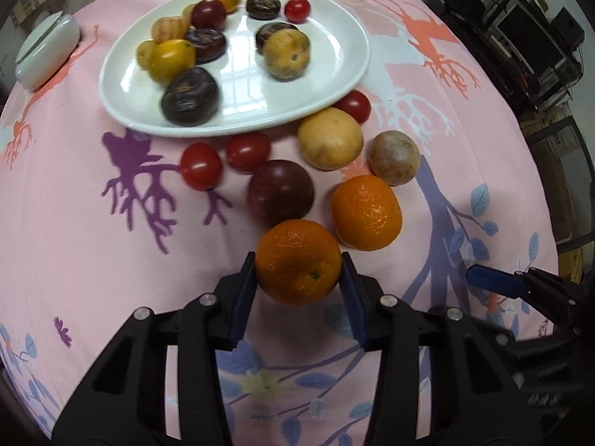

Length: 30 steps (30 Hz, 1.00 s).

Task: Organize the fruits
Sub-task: 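Move the left gripper to a mandarin orange and grasp it, then grasp the other mandarin orange with the right gripper while the left holds its orange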

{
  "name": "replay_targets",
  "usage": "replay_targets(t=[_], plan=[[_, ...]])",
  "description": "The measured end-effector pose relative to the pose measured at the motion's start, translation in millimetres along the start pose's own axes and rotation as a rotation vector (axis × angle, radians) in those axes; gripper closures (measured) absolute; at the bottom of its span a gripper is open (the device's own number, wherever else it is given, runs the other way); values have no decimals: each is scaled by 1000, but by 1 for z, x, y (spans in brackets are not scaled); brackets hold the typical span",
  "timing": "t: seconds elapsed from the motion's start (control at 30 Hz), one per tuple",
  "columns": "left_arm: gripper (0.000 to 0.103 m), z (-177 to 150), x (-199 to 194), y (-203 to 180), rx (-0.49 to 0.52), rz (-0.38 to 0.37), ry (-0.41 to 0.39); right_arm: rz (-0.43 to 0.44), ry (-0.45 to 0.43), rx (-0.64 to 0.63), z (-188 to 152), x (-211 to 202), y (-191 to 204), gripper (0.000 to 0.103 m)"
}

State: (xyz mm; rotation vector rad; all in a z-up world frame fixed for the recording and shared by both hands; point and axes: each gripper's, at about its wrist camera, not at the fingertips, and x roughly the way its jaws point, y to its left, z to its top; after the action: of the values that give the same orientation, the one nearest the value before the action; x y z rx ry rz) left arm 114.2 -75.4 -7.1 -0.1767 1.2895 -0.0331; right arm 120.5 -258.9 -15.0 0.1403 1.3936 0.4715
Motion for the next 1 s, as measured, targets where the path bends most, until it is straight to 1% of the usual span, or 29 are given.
replay_targets(t=[0.1, 0.23, 0.43, 0.57, 0.63, 0.73, 0.8, 0.9, 1.0], plan=[[59, -6, -13, 17, -34, 5, -11, -1, 0, 0, 0, 1, 0, 28], [59, -17, -19, 36, -84, 6, 0, 6, 14, -15, 0, 6, 8, 28], [59, -31, -18, 47, -108, 2, 21, 10, 25, -58, 2, 11, 25, 28], [59, -35, -20, 52, -115, 2, 17, 7, 44, -111, 7, 19, 40, 28], [59, -36, -22, 55, -119, 5, 12, 0, 42, -141, 9, 22, 49, 28], [59, -37, -24, 59, -128, 11, 4, 18, 32, -195, 16, 26, 62, 28], [59, -38, -24, 63, -140, 10, 7, 27, 30, -219, 21, 29, 68, 33], [59, -40, -23, 70, -158, 5, 13, 22, 16, -242, 32, 34, 75, 34], [59, -42, -22, 73, -168, 7, 18, -26, 18, -265, 37, 41, 80, 37]])
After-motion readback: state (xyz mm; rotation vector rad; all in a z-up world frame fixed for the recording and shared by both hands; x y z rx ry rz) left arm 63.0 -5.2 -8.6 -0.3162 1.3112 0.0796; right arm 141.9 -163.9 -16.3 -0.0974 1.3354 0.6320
